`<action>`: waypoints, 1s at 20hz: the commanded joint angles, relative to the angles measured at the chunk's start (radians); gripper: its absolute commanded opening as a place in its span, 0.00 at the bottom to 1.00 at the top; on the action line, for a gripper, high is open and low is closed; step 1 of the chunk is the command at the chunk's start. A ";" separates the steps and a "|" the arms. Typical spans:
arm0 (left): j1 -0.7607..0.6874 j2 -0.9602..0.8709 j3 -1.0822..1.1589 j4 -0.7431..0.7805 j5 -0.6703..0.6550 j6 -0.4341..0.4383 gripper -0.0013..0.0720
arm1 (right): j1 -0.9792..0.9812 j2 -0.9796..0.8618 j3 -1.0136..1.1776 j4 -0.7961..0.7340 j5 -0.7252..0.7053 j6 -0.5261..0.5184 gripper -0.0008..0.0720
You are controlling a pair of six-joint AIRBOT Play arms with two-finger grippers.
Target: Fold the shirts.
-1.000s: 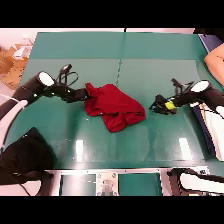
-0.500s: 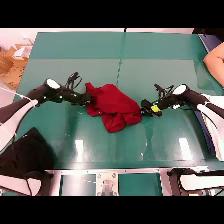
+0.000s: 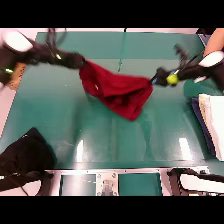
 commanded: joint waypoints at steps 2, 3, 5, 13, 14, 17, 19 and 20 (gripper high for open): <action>0.000 0.142 0.304 0.101 -0.088 -0.036 0.05 | -0.041 0.187 0.293 -0.004 0.084 0.028 0.03; 0.000 0.164 0.359 0.111 -0.089 -0.036 0.05 | -0.045 0.231 0.340 -0.014 0.084 0.028 0.03; 0.001 0.195 0.459 0.161 -0.095 -0.061 0.05 | -0.047 0.317 0.407 -0.038 0.084 0.029 0.03; 0.001 0.253 0.418 0.335 -0.164 -0.092 0.05 | -0.046 0.489 0.400 -0.190 0.113 0.035 0.03; 0.000 0.252 0.376 0.335 -0.162 -0.091 0.05 | -0.045 0.489 0.354 -0.188 0.114 0.035 0.03; 0.000 0.225 0.201 0.320 -0.163 -0.090 0.05 | -0.045 0.489 0.089 -0.156 0.080 0.023 0.03; 0.000 0.183 0.051 0.271 -0.147 -0.086 0.05 | -0.026 0.489 -0.152 -0.132 -0.014 -0.002 0.03; 0.000 0.152 -0.026 0.241 -0.124 -0.081 0.05 | -0.002 0.483 -0.288 -0.132 -0.089 -0.002 0.03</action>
